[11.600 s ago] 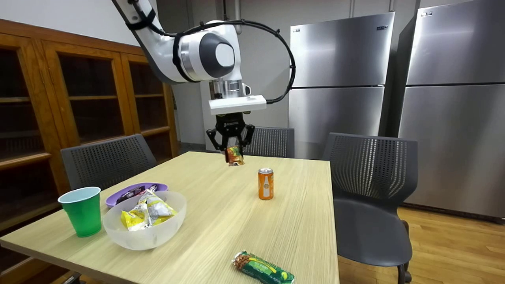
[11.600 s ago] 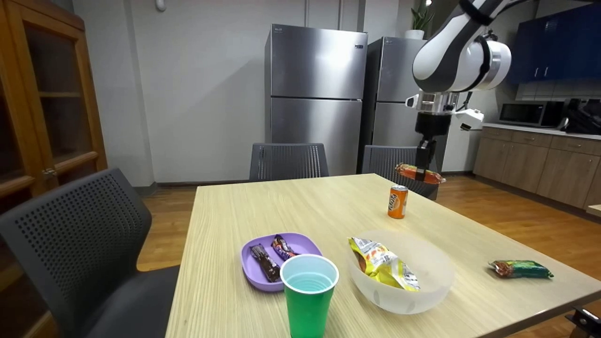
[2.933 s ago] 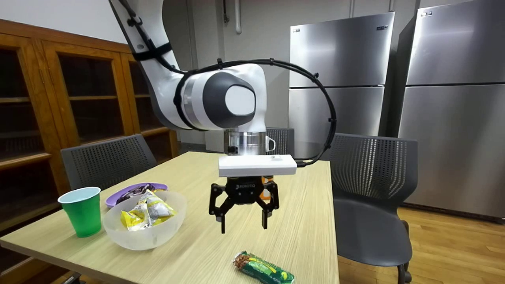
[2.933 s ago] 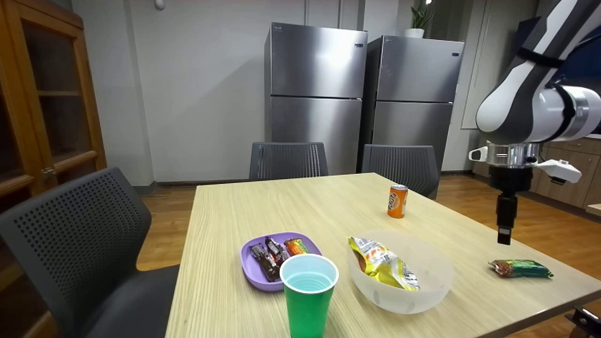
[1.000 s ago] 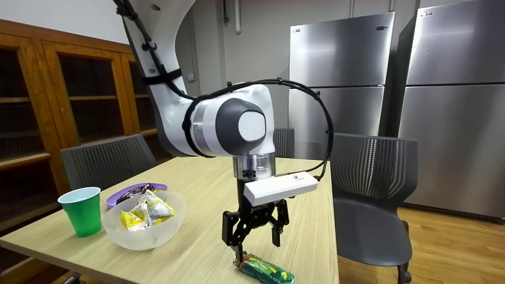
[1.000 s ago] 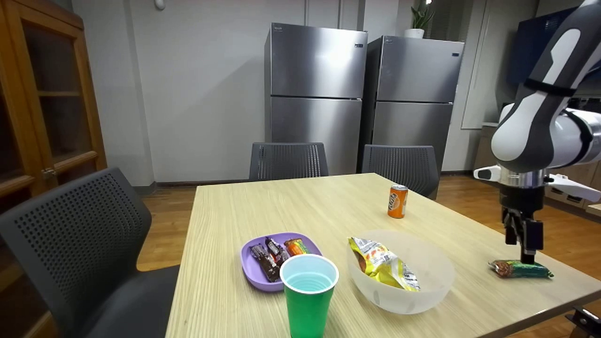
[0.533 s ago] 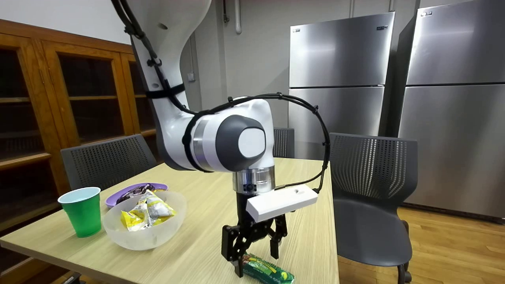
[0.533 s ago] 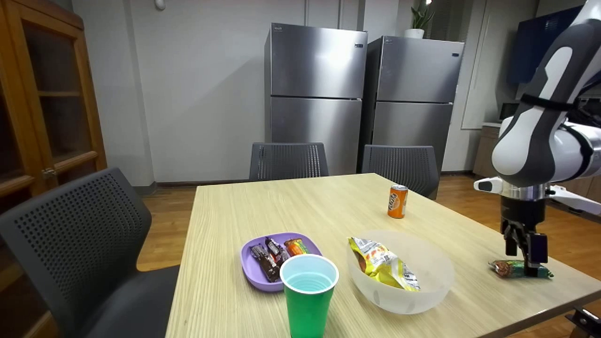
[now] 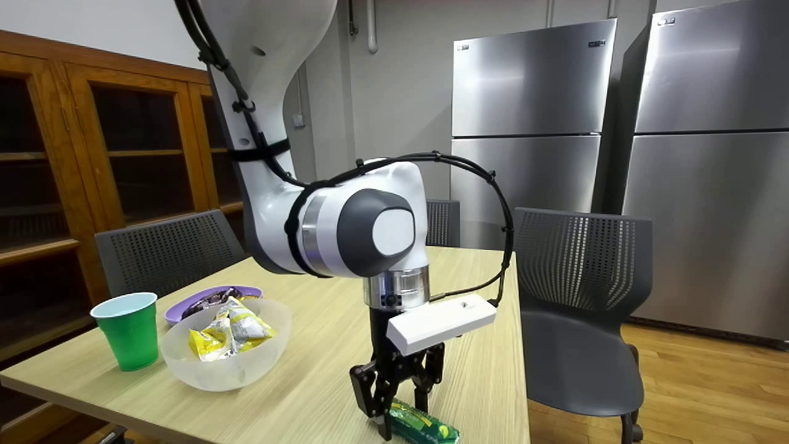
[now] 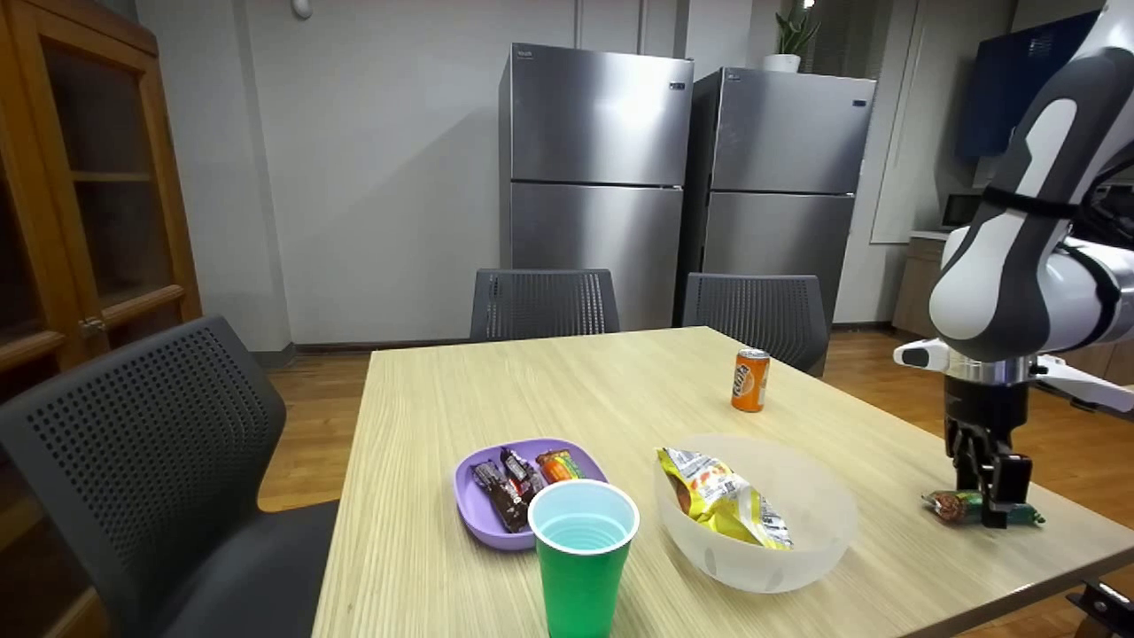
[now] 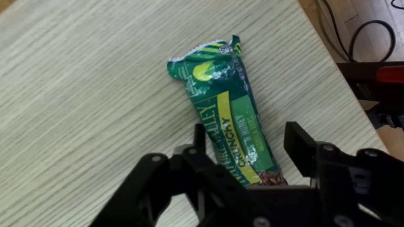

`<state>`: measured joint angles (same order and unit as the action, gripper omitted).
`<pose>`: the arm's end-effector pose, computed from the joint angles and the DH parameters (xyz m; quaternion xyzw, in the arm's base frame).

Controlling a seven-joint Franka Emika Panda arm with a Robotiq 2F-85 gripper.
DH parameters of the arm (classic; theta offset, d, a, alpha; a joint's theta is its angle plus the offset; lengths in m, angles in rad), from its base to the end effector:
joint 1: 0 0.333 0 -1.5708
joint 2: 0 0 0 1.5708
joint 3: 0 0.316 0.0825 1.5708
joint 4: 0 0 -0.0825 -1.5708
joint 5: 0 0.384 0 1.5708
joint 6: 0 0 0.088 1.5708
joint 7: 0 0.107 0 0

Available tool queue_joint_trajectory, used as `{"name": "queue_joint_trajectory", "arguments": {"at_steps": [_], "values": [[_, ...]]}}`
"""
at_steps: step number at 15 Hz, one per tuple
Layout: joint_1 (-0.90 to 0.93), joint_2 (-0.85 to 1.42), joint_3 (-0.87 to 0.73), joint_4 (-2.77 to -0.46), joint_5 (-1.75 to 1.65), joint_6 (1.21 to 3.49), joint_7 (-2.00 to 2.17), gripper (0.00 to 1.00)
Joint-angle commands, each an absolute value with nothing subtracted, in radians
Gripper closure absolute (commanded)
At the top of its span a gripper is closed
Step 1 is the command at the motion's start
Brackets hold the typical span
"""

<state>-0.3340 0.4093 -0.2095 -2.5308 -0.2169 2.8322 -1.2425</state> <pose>0.3732 -0.2249 0.1176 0.8922 0.4431 -0.0874 0.0019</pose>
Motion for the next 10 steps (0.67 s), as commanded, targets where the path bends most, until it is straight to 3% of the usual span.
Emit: {"name": "queue_joint_trajectory", "arguments": {"at_steps": [1,5,10], "values": [[-0.357,0.408,-0.201,-2.530,-0.245,2.855,-1.260,0.65],[-0.335,0.362,-0.228,-2.541,-0.245,2.815,-1.203,0.91],[-0.355,0.274,-0.194,-2.549,-0.194,2.707,-1.223,0.91]]}}
